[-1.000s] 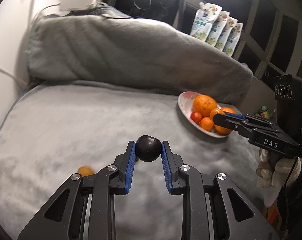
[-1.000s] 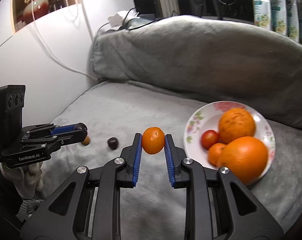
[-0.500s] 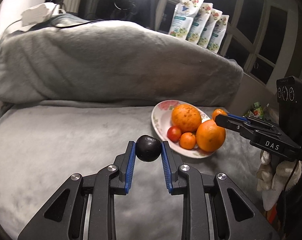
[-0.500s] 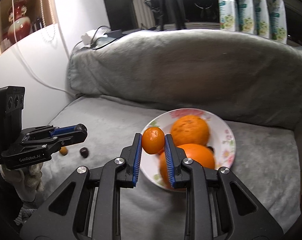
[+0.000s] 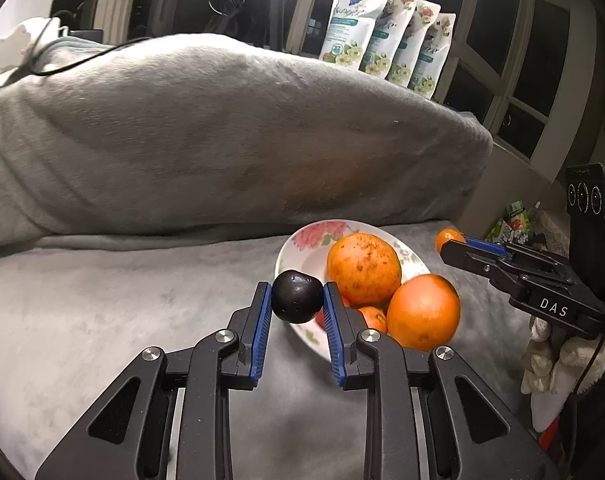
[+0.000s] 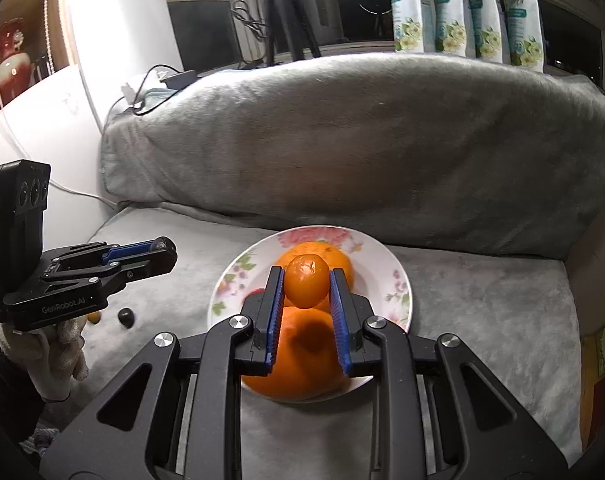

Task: Organize fruits
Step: 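Carry the plum in the left tool and tangerine in the right tool to the plate, then open the left tool to drop the plum while the right tool releases the tangerine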

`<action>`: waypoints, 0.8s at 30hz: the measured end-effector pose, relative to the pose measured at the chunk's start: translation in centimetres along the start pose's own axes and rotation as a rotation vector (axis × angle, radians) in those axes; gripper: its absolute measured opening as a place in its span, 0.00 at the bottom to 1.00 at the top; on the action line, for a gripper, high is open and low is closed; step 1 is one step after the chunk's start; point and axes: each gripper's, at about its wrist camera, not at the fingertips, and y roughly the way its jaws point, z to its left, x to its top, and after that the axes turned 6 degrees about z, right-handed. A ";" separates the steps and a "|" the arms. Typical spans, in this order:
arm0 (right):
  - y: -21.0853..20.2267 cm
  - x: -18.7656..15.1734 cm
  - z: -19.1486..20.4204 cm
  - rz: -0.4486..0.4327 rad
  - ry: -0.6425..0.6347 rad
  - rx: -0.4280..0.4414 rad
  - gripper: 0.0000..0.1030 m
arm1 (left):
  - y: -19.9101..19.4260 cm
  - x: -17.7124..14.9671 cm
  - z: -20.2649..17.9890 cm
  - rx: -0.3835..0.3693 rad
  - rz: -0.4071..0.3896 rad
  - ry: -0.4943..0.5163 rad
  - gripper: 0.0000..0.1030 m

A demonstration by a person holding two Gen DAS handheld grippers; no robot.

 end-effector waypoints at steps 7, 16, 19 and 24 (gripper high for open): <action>1.2 0.2 -1.8 0.020 0.026 -0.026 0.23 | 1.9 0.9 -0.7 -0.009 0.017 0.018 0.23; 2.9 0.2 -3.7 0.051 0.057 -0.046 0.23 | 3.6 1.6 -1.0 -0.015 0.036 0.025 0.23; 3.3 0.3 -3.9 0.057 0.062 -0.050 0.23 | 3.9 1.8 -1.2 -0.020 0.040 0.033 0.23; 3.8 0.4 -4.3 0.069 0.068 -0.055 0.23 | 4.5 2.0 -1.1 -0.019 0.056 0.031 0.23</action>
